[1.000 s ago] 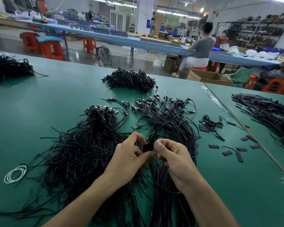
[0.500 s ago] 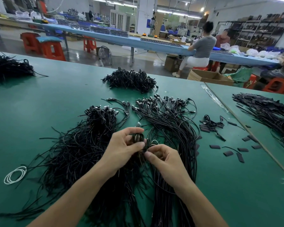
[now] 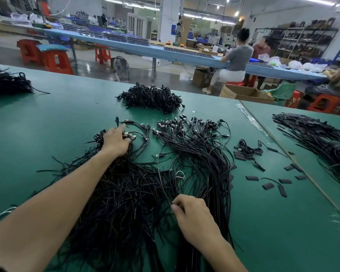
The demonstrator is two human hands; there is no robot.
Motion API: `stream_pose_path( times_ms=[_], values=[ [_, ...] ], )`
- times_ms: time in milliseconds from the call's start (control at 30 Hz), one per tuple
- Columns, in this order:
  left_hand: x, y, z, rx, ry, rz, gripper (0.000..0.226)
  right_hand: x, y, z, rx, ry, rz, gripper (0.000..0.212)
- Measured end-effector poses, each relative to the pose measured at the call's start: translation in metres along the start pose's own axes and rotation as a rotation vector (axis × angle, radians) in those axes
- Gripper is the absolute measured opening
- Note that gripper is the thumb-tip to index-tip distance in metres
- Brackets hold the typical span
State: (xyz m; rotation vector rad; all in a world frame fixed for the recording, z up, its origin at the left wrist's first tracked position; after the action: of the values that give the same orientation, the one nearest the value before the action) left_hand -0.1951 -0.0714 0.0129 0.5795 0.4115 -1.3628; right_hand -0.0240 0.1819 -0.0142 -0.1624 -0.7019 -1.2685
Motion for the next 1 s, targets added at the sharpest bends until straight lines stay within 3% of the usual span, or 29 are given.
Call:
stream_pose_path(
  times_ms=[67,100,167,200,267,367,433,500,600,700,767,833,900,1000],
  values=[
    [0.005,-0.001,-0.011,0.067,-0.114,0.061,0.063,0.006,0.002,0.009,-0.035,-0.246,0.075,0.018],
    [-0.001,0.005,-0.009,0.011,-0.149,0.044,0.067,0.011,0.005,0.017,-0.081,-0.345,0.119,0.019],
    [-0.032,0.028,-0.004,-0.169,-0.223,-0.159,0.082,0.022,0.014,0.038,-0.207,-0.454,0.202,0.021],
    [-0.051,0.042,-0.010,-0.180,-0.253,-0.310,0.089,0.028,0.018,0.047,-0.249,-0.473,0.241,0.022],
    [-0.083,0.068,-0.039,-0.004,-0.284,-0.580,0.089,0.047,0.025,0.056,-0.255,-0.456,0.326,0.024],
    [-0.106,0.098,-0.078,0.230,-0.293,-0.772,0.050,0.083,0.037,0.052,-0.141,-0.412,0.478,0.027],
    [-0.110,0.106,-0.082,0.229,-0.159,-0.818,0.035,0.101,0.048,0.052,-0.086,-0.427,0.572,0.025],
    [-0.098,0.098,-0.074,0.197,0.082,-0.734,0.033,0.101,0.059,0.064,-0.125,-0.464,0.620,0.024],
    [-0.050,0.071,-0.048,0.042,0.413,-0.439,0.043,0.059,0.066,0.099,-0.383,-0.515,0.479,0.024],
    [-0.027,0.079,-0.001,-0.306,0.334,-0.430,0.047,-0.005,0.069,0.129,-0.634,-0.361,0.119,0.038],
    [-0.036,0.098,0.018,-0.431,0.288,-0.542,0.044,-0.033,0.061,0.133,-0.577,-0.112,-0.107,0.032],
    [-0.062,0.116,0.018,-0.414,0.172,-0.669,0.049,-0.048,0.045,0.118,-0.361,0.161,-0.299,0.021],
    [-0.087,0.133,0.006,-0.355,-0.022,-0.723,0.049,-0.041,0.036,0.102,-0.247,0.276,-0.289,0.031],
    [-0.116,0.154,-0.017,-0.248,-0.218,-0.768,0.032,-0.001,0.030,0.083,-0.179,-0.022,0.050,0.060]
  ],
)
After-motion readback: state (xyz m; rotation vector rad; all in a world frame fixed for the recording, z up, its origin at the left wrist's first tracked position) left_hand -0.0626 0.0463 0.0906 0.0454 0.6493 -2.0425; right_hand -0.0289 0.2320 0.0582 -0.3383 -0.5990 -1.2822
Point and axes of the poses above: each hand's wrist, its own y-axis away from the middle knuckle, its own z-axis out of the back of the hand, x = y × z, the point moved 9 cm from there along -y, towards the middle knuckle, and after that the axes turned 15 degrees about x, right-handed, at the moved point
